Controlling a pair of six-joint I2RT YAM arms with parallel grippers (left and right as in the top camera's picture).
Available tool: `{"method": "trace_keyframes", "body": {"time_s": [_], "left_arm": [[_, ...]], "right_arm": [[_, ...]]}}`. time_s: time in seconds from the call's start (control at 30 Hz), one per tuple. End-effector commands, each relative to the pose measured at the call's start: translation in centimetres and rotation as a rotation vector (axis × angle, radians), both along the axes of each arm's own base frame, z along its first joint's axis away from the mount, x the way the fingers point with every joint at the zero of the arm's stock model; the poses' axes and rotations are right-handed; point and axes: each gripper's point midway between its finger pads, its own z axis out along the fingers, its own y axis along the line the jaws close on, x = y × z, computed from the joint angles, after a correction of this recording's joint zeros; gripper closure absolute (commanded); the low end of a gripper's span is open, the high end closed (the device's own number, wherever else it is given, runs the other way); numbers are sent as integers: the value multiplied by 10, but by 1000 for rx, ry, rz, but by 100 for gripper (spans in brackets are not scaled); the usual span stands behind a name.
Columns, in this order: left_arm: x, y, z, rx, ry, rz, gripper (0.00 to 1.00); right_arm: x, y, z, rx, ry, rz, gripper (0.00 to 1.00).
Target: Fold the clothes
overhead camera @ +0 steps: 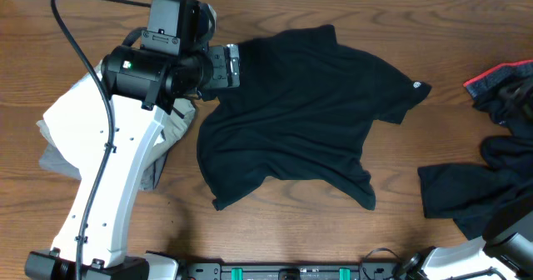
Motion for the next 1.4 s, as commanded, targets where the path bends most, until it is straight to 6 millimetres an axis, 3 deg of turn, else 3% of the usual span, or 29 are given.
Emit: {"method": "trace_keyframes", "body": {"time_s": [0.0,0.13,0.37,0.5,0.63,0.77,0.93,1.07,1.17,1.27,1.37], "left_arm": [[5,4,10,31,-50,-11,15],[5,4,10,31,-51,-11,13],[5,4,10,38,-55,-24,10],[5,4,10,55,-64,-48,10],[5,4,10,55,-64,-48,10],[5,4,10,55,-65,-47,9],[5,4,10,55,-64,-48,5],[5,4,10,55,-64,-48,5],[5,4,10,55,-64,-48,5],[6,3,11,54,-68,-48,5],[7,3,12,52,-74,-47,5]], "right_arm": [[-40,9,-40,-73,280,45,67],[-71,38,-75,-30,425,122,62],[-100,54,-140,-1,499,76,62],[-137,27,-165,-156,675,-135,64],[-178,-16,-162,-323,814,-338,69],[-210,-49,-157,-351,864,-545,70],[-232,-77,-162,-254,796,-746,71],[-242,-103,-154,-227,737,-865,71],[-234,-120,-144,-181,641,-893,72],[-183,-118,-132,-29,391,-741,75],[-123,-96,-112,85,82,-438,73]]}}
